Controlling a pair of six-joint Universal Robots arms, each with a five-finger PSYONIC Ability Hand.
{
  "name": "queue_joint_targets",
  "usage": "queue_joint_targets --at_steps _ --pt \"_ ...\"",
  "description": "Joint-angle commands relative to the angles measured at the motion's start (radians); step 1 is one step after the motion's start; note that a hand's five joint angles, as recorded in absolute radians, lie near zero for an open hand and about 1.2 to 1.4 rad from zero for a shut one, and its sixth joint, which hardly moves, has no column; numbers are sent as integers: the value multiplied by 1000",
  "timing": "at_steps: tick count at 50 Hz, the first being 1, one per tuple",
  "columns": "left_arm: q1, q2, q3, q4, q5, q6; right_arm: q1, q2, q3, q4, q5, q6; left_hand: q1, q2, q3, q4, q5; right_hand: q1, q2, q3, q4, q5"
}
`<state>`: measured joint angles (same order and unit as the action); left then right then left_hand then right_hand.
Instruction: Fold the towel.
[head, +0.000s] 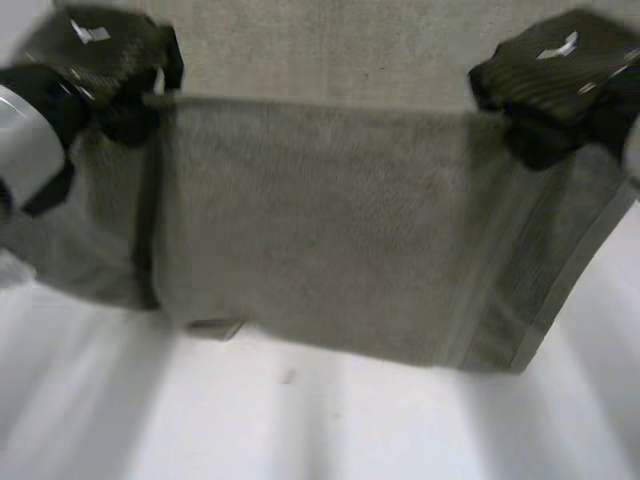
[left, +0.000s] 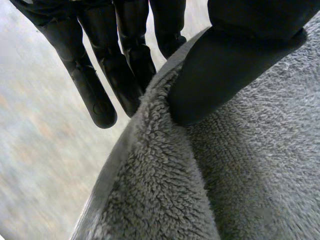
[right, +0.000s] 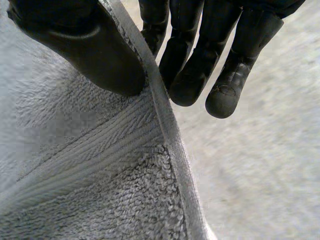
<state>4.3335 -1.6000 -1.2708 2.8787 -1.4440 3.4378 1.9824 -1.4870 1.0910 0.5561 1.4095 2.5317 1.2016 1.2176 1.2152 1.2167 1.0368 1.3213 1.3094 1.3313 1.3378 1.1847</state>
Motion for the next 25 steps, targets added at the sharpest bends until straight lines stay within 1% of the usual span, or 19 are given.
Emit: queue_joint_targets --at_steps 1,3,4,5,6,7,8,9,10,11,12,13,14,15,16,18,20,22,25 --pt "17 -196 19 -3 -3 3 21 204 -14 -39 40 -25 195 179 181 180 185 75 87 65 58 37" --pt "17 -318 111 37 -3 14 22 255 -48 -81 43 -34 195 179 181 180 185 75 87 65 58 37" --pt "17 -319 111 37 -3 14 22 308 -96 -132 49 -39 195 179 181 180 185 75 87 65 58 37" --pt "17 -378 178 63 -3 27 22 309 -97 -133 49 -39 195 179 181 180 185 75 87 65 58 37" --pt "17 -379 179 63 -3 27 24 362 -159 -195 60 -42 195 179 181 180 185 75 87 65 58 37" --pt "17 -437 259 98 -4 43 26 413 -227 -258 71 -42 195 179 181 180 185 75 87 65 58 37" --pt "17 -486 353 144 -7 52 26 413 -227 -259 71 -42 195 179 181 180 185 75 87 65 58 37" --pt "17 -486 353 145 -7 52 29 457 -309 -334 83 -37 195 179 181 180 185 75 87 65 58 37" --pt "15 -526 452 204 -10 54 30 491 -383 -428 94 -37 195 179 181 180 185 75 87 65 58 37" --pt "15 -552 547 276 -12 49 30 491 -384 -429 94 -37 195 179 181 180 185 75 87 65 58 37" --pt "15 -552 548 277 -12 49 30 511 -438 -528 103 -37 195 179 181 180 185 75 87 65 58 37" --pt "14 -561 618 357 -18 44 30 511 -439 -529 103 -37 195 179 181 180 185 75 87 65 58 37" --pt "11 -558 661 431 -30 31 30 514 -468 -626 108 -34 195 179 181 180 185 75 87 65 58 37" --pt "11 -558 662 432 -30 31 30 508 -470 -715 111 -34 195 179 181 180 185 75 87 65 58 37" --pt "9 -545 672 489 -48 5 30 508 -470 -716 111 -34 195 179 181 180 185 75 87 65 58 37" --pt "0 -523 668 532 -68 -26 30 473 -445 -824 118 -28 195 179 181 180 185 75 87 65 58 37" --pt "0 -494 654 548 -85 -58 32 447 -416 -815 118 -28 195 179 181 180 185 75 87 65 58 37" --pt "0 -437 555 524 -98 -97 32 422 -375 -792 118 -27 195 179 181 180 185 75 87 65 58 37" --pt "3 -410 475 510 -92 -97 32 387 -283 -715 112 -28 195 179 181 180 185 75 87 65 58 37"
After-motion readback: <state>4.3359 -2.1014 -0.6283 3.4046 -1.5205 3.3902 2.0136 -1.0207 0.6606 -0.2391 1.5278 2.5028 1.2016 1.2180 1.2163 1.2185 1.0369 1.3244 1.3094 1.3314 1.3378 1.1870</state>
